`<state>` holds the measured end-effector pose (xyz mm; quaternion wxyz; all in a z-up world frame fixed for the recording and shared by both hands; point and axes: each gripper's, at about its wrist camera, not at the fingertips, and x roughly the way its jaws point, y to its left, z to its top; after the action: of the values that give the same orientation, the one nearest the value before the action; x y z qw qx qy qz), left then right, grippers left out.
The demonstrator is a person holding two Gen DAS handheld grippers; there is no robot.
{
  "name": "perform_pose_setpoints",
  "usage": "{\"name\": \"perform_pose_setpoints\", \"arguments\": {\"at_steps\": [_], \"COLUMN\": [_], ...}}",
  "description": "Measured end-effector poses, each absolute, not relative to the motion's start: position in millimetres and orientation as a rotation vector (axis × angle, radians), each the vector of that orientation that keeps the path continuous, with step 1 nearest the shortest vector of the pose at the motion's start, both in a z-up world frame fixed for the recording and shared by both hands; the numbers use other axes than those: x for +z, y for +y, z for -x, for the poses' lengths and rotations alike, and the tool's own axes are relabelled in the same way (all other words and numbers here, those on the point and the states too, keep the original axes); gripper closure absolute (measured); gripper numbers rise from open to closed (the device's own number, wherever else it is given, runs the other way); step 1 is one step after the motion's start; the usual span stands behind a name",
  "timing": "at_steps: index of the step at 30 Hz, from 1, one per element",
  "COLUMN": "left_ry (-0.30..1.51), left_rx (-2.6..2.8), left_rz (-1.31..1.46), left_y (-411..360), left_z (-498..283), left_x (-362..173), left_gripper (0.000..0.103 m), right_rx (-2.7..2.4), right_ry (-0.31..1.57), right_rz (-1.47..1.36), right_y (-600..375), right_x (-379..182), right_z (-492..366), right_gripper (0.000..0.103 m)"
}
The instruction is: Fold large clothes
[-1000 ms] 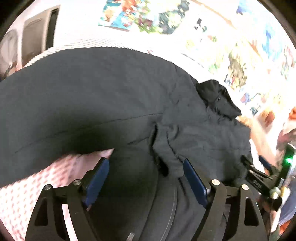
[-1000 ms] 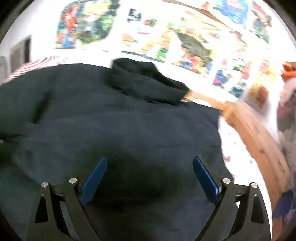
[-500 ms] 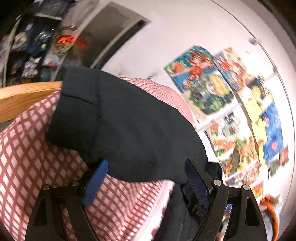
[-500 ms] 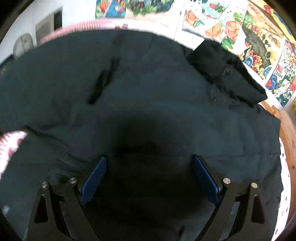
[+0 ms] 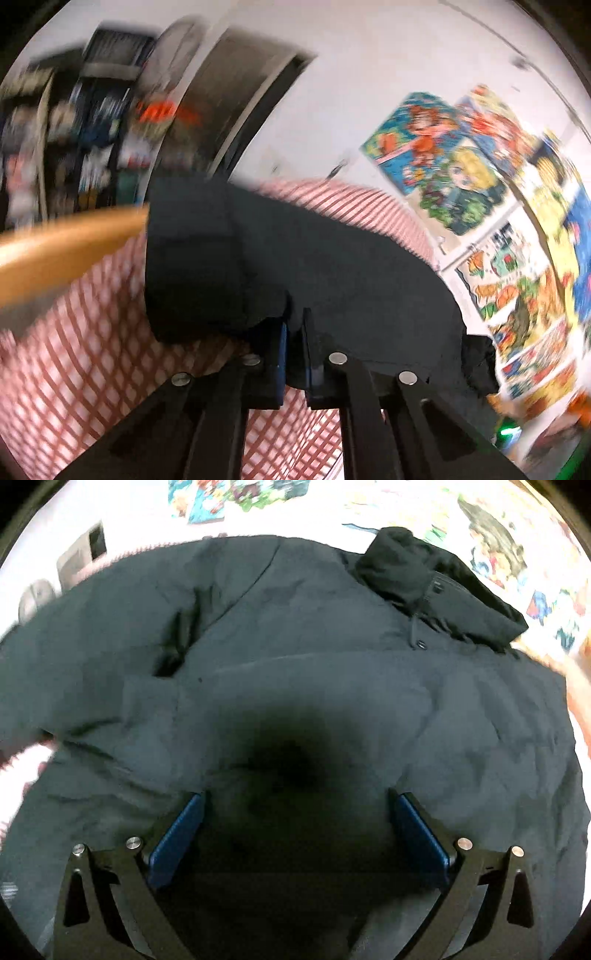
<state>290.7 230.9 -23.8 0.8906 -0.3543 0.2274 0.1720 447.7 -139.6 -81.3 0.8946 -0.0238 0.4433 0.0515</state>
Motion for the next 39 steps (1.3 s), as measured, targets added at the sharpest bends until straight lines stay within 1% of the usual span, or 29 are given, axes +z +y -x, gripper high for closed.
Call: {"name": "perform_pose_setpoints", "arguments": {"at_steps": [5,9,12,17,23,26,30,35,39], "left_ry": [0.347,0.285,0.252,0.297,0.418,0.515,0.656,0.828,1.013], "left_rx": [0.253,0.065,-0.043,-0.242,-0.441,-0.514,-0.598,-0.655,-0.661], "left_rz": [0.508,0.327,0.19,0.024,-0.077,-0.095,-0.111,-0.138,-0.032], "left_y": [195,137,83,-7,-98,-132,-170,-191,-185], "left_z": [-297,-300,-298,-304,-316,-328,-349,-367,-387], "left_x": [50,106,134,148,125,99,58,3,-33], "left_gripper": [0.097,0.097,0.097,0.097,0.097,0.097,0.097,0.097,0.094], "right_rx": [0.13,0.098,0.068,-0.002,-0.079,-0.094,-0.049,0.084,0.141], "right_ry": [0.833,0.776,0.744,0.686,0.623,0.59,0.589,0.567,0.569], "right_rz": [-0.053,-0.086,-0.129,-0.206,-0.292,-0.346,-0.44,-0.716,-0.847], "right_y": [-184,-227,-266,-325,-387,-413,-439,-462,-463], "right_x": [-36,-15,-9,0,6,0,-24,-65,-97], "right_z": [-407,-375,-362,-327,-286,-264,-252,-264,-284], "right_gripper": [0.002,0.002,0.002,0.002,0.002,0.002,0.002,0.002,0.002]}}
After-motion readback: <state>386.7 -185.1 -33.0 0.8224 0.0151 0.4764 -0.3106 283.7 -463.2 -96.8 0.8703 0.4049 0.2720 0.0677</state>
